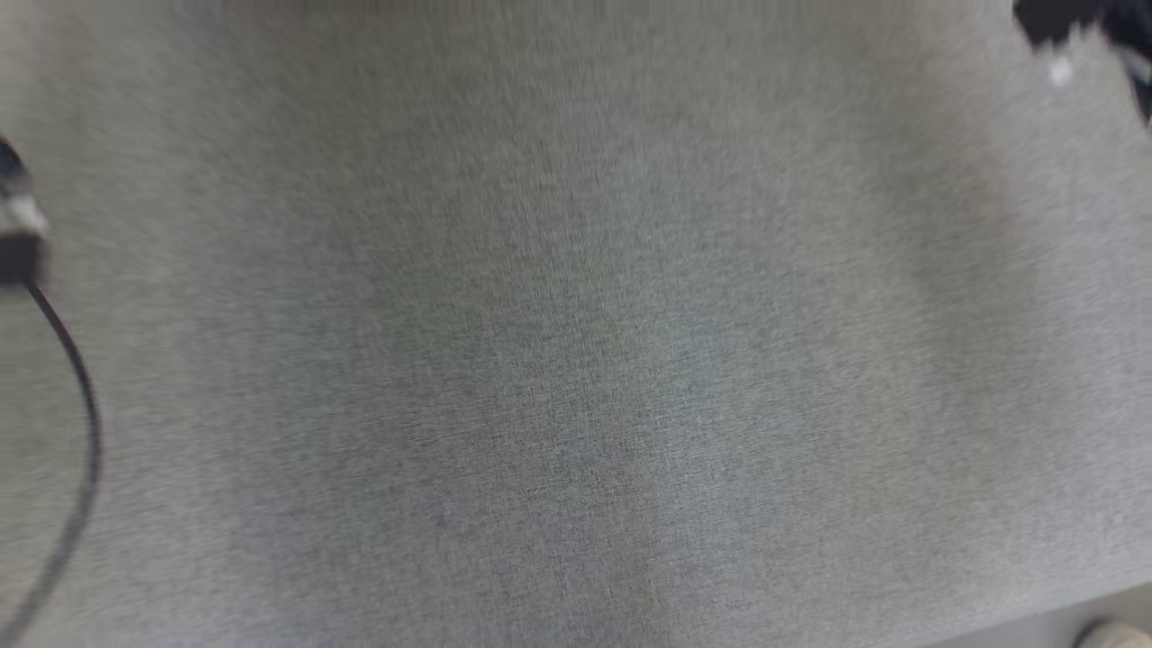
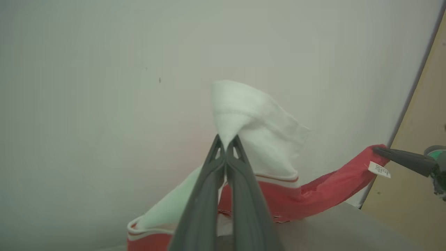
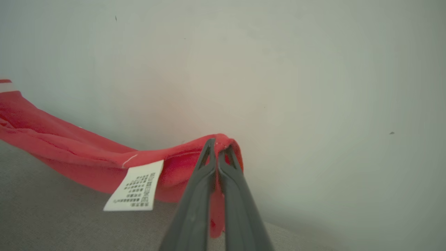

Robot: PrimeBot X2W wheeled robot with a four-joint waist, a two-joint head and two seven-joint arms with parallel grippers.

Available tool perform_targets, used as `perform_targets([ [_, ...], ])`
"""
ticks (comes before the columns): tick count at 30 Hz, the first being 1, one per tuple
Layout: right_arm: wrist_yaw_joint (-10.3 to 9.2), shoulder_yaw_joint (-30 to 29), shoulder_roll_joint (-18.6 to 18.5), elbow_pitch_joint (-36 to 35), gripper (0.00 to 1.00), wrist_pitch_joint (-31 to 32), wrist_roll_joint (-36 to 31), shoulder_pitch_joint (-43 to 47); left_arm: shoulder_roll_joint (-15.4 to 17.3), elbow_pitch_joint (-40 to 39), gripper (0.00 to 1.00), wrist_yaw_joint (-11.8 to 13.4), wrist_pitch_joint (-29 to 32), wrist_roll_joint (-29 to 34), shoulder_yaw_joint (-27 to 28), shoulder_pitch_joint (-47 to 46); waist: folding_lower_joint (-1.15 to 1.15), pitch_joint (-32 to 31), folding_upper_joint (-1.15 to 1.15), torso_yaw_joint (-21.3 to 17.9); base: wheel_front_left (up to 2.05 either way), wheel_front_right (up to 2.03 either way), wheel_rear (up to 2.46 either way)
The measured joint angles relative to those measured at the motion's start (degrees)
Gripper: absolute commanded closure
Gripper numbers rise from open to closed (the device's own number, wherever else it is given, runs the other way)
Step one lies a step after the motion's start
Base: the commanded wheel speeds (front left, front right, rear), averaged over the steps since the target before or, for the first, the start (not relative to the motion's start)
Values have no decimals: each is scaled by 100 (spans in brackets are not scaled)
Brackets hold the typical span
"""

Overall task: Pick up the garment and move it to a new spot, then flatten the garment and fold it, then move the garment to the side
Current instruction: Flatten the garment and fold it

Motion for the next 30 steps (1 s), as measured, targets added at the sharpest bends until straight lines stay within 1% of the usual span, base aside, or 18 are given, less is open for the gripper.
perform_targets([
  [3,1,130,-222,-103,100,422,-60,435,2,-166,100,83,-38,-12,-26,671,-1,-299,0,44,0,0,0],
  [6,1,187,-337,-289,100,1009,131,1009,2,-263,100,169,-45,-118,-57,1349,0,-589,0,83,0,0,0],
  [11,0,-20,-391,-659,100,1628,170,1861,-19,-360,100,307,-67,-171,-230,2282,0,-1008,-1,130,0,0,0],
  [13,1,-122,-378,-724,100,1831,145,2246,-131,-352,100,346,-69,-199,-343,2616,0,-1150,-1,143,0,0,0],
  [14,0,-176,-359,-746,100,1931,119,2427,-186,-326,100,381,-70,-198,-415,2769,0,-1217,-1,148,0,0,0],
  [18,0,-420,-240,-811,100,2203,-2,3006,-402,-107,100,391,-85,-160,-737,3224,0,-1445,0,171,0,0,0],
  [20,0,-565,-159,-762,100,2274,-76,3275,-514,46,100,491,-86,-137,-865,3418,0,-1542,0,184,0,0,0],
  [22,0,-639,-122,-720,100,2327,-107,3396,-550,119,100,501,-89,-134,-904,3500,0,-1584,0,193,0,0,0],
  [27,0,-1002,112,-546,100,2588,-323,4014,-714,502,100,658,-65,-171,-1042,3893,1,-1765,0,243,0,0,0],
  [30,1,-1262,377,-474,100,2832,-419,4478,-712,734,100,705,119,-199,-1238,4145,1,-1889,0,279,0,0,0],
])
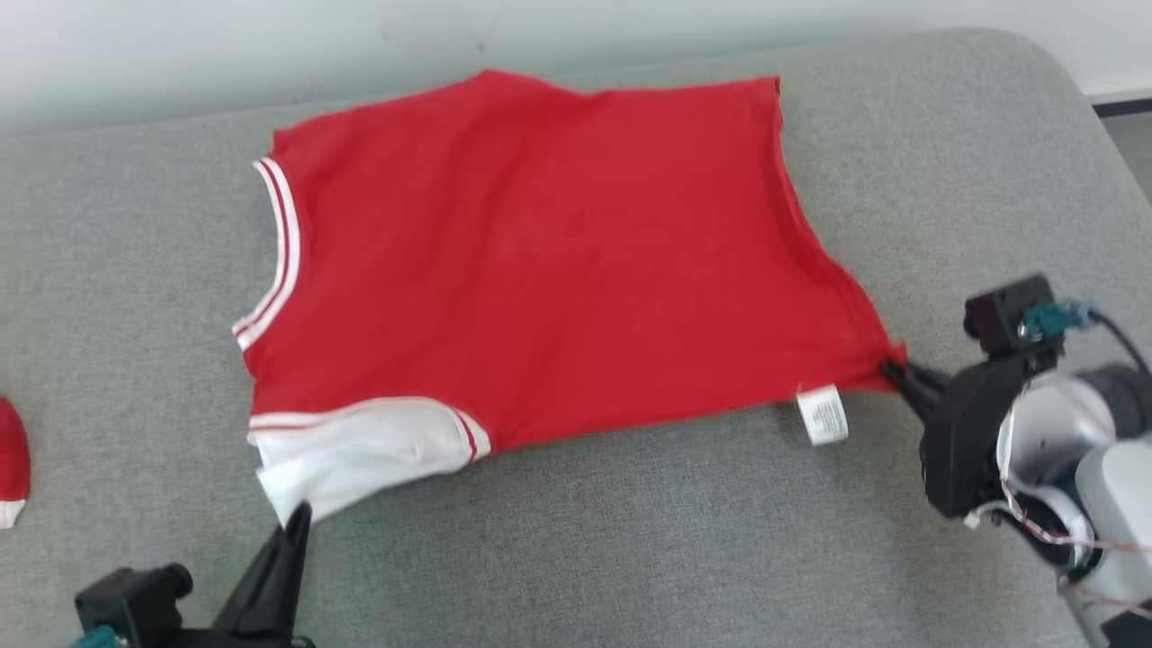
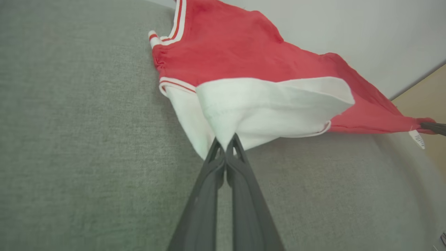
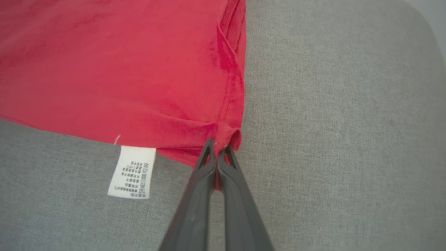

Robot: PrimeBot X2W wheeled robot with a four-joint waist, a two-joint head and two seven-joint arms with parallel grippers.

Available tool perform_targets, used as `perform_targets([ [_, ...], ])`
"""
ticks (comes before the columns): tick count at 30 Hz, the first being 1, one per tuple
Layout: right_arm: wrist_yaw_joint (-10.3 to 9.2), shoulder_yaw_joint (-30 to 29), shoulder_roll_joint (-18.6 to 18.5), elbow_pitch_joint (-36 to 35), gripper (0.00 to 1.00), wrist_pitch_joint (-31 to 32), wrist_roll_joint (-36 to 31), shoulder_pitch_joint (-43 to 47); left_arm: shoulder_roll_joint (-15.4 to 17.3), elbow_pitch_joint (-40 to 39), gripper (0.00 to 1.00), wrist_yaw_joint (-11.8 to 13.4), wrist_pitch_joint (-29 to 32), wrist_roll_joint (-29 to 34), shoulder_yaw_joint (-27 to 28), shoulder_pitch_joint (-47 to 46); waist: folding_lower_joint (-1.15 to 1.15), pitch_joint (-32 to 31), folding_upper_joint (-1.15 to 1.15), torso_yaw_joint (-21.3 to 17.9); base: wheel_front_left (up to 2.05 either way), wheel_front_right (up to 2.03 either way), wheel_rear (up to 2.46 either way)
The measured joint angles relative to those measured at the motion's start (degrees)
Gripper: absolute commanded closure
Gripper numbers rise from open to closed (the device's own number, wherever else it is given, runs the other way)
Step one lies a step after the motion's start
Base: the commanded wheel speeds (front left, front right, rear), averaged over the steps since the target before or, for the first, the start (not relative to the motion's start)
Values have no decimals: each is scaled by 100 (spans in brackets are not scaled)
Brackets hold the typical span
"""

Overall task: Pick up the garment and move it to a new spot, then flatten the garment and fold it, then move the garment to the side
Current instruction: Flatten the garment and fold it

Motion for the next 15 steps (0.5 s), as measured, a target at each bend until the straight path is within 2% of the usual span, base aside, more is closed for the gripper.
perform_targets([
  [8,-1,-859,548,142,100,298,-285,910,5,211,100,23,600,-263,-348,399,0,-236,1,90,0,0,0],
  [15,0,-1385,888,-135,100,456,-511,1615,89,185,100,66,1026,-498,-570,787,0,-393,0,182,0,0,0],
])
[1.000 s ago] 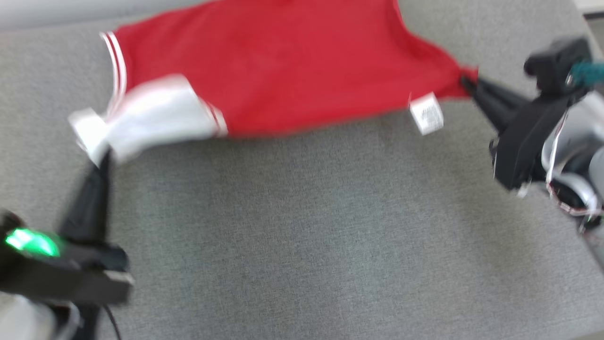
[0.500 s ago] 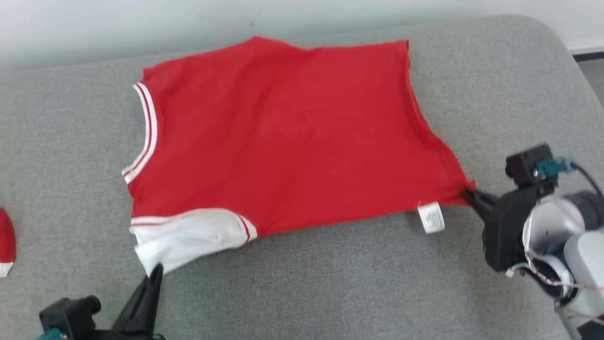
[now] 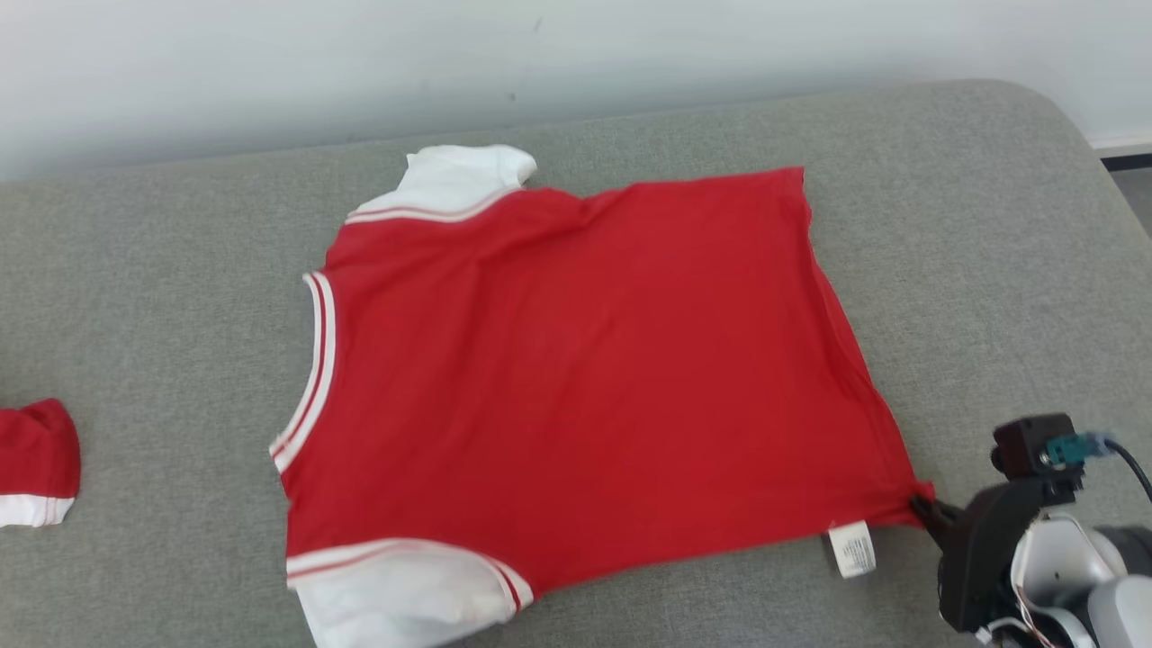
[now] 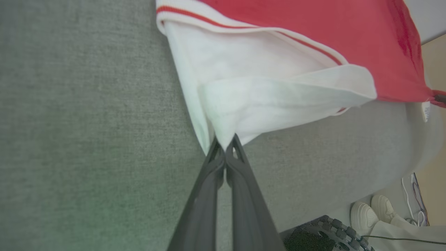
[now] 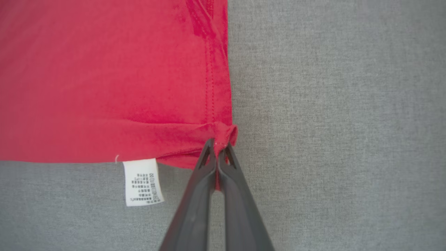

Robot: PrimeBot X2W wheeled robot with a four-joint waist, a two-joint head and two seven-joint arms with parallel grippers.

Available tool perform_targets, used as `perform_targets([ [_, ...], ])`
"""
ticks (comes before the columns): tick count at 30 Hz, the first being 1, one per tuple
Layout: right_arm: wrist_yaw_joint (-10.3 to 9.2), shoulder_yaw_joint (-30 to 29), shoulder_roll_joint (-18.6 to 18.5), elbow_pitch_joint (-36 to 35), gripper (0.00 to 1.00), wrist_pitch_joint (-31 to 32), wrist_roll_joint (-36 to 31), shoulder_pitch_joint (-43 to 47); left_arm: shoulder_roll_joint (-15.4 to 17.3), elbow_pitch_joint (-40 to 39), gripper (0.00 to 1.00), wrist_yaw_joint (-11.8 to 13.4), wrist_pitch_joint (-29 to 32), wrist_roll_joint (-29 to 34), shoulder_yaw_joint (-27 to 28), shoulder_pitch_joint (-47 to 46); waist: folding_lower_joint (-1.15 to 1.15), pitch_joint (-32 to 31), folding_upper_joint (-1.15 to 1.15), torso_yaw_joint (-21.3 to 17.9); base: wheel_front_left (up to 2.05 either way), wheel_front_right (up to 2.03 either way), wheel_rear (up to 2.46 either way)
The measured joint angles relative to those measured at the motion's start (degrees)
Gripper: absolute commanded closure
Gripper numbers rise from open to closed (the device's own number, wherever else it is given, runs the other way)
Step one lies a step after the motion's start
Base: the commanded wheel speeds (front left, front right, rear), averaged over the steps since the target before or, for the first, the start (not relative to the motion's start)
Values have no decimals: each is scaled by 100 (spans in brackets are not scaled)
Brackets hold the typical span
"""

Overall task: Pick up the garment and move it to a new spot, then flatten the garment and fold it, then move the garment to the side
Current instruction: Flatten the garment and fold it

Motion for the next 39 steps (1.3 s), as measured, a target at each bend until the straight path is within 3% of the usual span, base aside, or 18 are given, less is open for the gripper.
perform_targets([
  [8,-1,-524,307,-464,100,524,-222,641,174,-167,100,135,376,-99,-180,318,0,-73,0,67,0,0,0],
  [12,-1,-697,444,-777,100,719,-292,882,176,-243,100,109,254,-102,-151,336,0,-75,0,82,0,0,0],
  [23,-1,-728,680,-1229,100,230,-23,525,-31,-494,100,-417,-497,-269,421,-165,1,-2,1,59,0,0,0],
  [31,-1,-519,577,-980,100,-129,76,-126,-164,-400,100,-527,-682,-135,595,-862,1,95,1,117,0,0,0],
  [39,-1,-324,526,-426,100,-517,76,-752,-422,286,100,-641,-693,293,442,-1863,1,298,1,199,0,0,0],
])
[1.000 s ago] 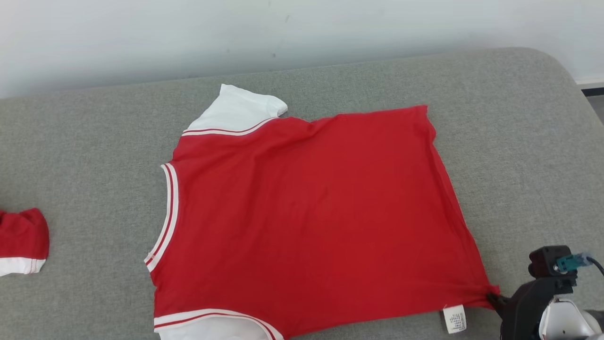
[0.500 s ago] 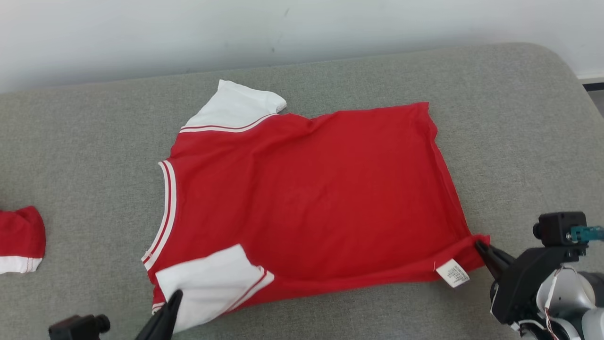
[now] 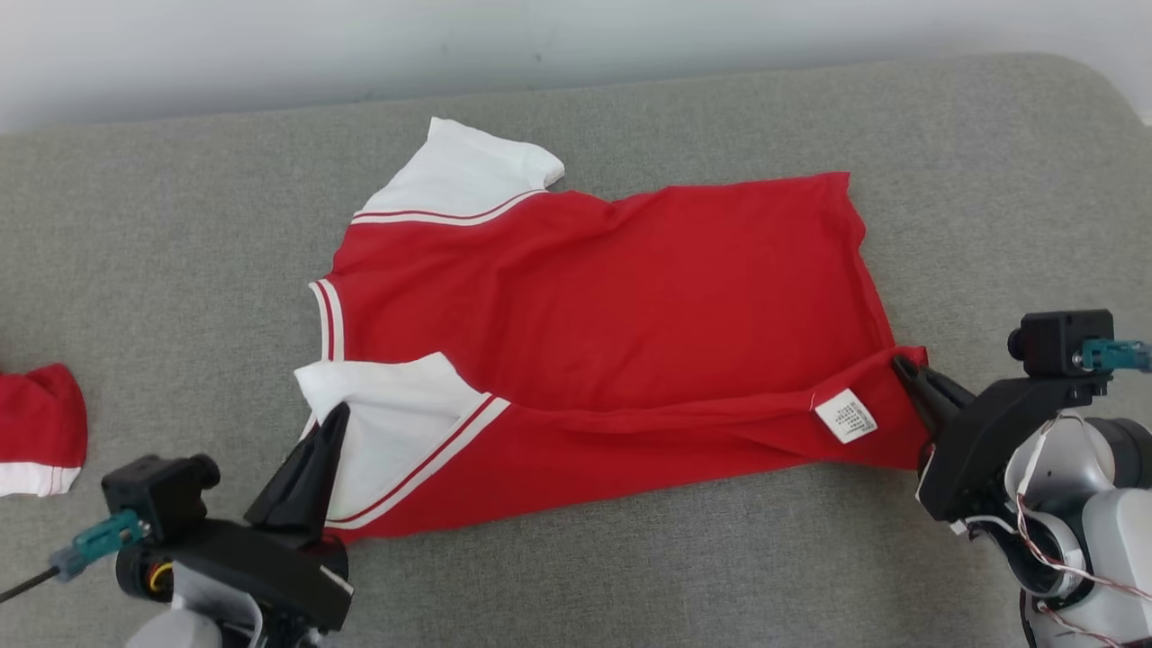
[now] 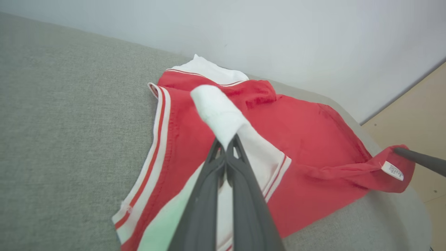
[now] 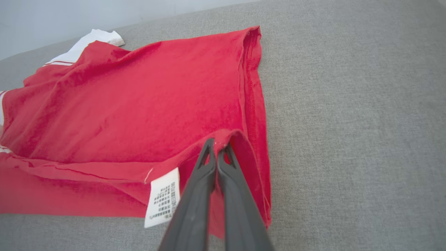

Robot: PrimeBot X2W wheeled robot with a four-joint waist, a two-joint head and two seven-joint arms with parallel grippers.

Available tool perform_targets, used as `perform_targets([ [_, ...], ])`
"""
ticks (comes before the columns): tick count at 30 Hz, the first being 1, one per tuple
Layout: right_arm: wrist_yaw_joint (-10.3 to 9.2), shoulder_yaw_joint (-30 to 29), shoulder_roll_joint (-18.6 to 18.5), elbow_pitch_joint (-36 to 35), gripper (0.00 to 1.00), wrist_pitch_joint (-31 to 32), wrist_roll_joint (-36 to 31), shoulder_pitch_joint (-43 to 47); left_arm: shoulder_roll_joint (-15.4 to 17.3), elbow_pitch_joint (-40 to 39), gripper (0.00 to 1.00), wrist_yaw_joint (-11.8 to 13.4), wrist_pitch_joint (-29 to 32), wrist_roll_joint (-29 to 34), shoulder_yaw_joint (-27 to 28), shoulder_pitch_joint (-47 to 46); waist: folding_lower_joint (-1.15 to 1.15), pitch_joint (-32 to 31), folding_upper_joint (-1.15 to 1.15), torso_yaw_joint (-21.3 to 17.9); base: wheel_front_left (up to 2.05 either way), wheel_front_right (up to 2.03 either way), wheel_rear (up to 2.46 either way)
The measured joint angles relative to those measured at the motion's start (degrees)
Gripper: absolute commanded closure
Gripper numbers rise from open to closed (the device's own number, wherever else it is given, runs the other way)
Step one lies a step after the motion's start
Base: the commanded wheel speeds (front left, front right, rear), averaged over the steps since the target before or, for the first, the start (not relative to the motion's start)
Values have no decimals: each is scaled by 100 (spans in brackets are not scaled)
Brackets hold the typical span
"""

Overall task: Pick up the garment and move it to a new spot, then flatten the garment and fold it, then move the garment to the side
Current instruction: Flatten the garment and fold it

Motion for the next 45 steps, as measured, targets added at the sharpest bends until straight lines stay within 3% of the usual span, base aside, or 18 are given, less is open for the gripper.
perform_targets([
  [12,0,137,29,881,100,-583,-194,-608,-235,1055,100,23,-142,464,-156,-756,0,330,0,0,0,0,0],
  [13,0,124,37,956,70,-659,-263,-645,-261,1127,75,65,-192,508,-151,-803,0,346,0,-4,0,0,0],
  [14,0,109,55,1020,0,-723,-325,-692,-289,1189,15,74,-244,547,-147,-847,0,357,0,-7,0,0,0],
  [15,0,88,84,1088,0,-793,-365,-733,-318,1250,0,111,-283,603,-154,-887,0,361,1,-10,0,0,0],
  [24,0,-1,232,1282,0,-1036,-430,-658,-520,1546,0,280,-537,1070,-156,-822,-1,144,0,1,0,0,0],
  [35,0,-436,460,922,0,-1163,-710,492,-738,1413,0,872,-593,1911,166,505,-2,-539,-1,14,0,0,0],
  [45,0,-761,714,1332,0,-1282,-1082,449,-946,2176,0,867,-566,2131,41,530,-2,-775,-1,-6,0,0,0],
])
